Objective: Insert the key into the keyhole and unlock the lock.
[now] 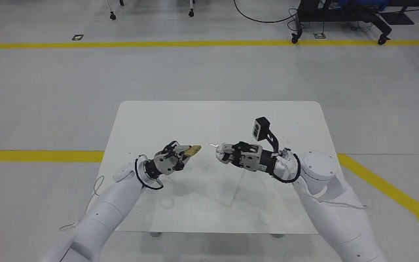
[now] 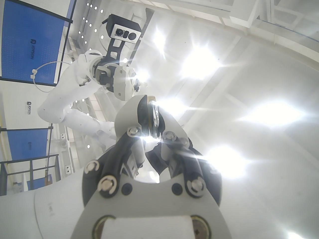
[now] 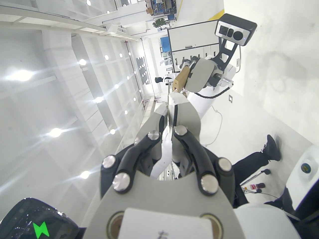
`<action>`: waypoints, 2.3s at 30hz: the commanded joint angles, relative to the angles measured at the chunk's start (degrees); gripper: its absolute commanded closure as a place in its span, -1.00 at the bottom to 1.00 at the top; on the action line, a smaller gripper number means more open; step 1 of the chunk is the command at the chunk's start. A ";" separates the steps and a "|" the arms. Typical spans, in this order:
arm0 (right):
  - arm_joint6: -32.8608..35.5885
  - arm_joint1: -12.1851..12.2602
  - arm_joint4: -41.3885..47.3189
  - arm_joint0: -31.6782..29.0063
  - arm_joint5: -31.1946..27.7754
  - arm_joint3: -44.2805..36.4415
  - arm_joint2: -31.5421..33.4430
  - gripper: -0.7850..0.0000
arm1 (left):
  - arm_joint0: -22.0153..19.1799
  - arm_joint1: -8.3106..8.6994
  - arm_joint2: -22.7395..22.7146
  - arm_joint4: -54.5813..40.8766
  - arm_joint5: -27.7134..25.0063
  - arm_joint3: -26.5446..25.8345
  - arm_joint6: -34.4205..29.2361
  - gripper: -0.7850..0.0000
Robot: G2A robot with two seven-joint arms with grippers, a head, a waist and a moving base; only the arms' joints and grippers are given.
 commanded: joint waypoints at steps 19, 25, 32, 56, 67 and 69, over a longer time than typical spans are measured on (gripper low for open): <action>1.89 1.90 5.60 -2.90 20.87 -4.41 2.92 1.00 | 0.32 -0.57 -1.47 10.07 3.01 0.07 0.30 1.00; -1.15 1.55 7.87 -2.02 22.83 -3.87 1.13 1.00 | 0.48 -0.79 -2.17 11.69 2.39 0.42 1.02 1.00; -5.29 1.26 9.27 -1.34 23.87 -3.92 -0.16 1.00 | 0.93 -0.95 -3.38 13.32 0.86 0.29 2.93 1.00; -10.47 1.60 8.86 -1.54 24.77 -5.37 -1.12 1.00 | 3.14 -1.09 -6.84 17.50 1.30 -2.89 4.35 1.00; -13.58 1.57 9.61 -1.73 24.48 -5.36 -1.13 1.00 | 3.96 -1.07 -8.24 19.43 1.23 -4.07 4.96 1.00; -13.94 1.51 10.07 -1.50 24.35 -5.22 -1.24 1.00 | 4.05 -1.06 -8.42 19.93 1.19 -4.23 5.08 1.00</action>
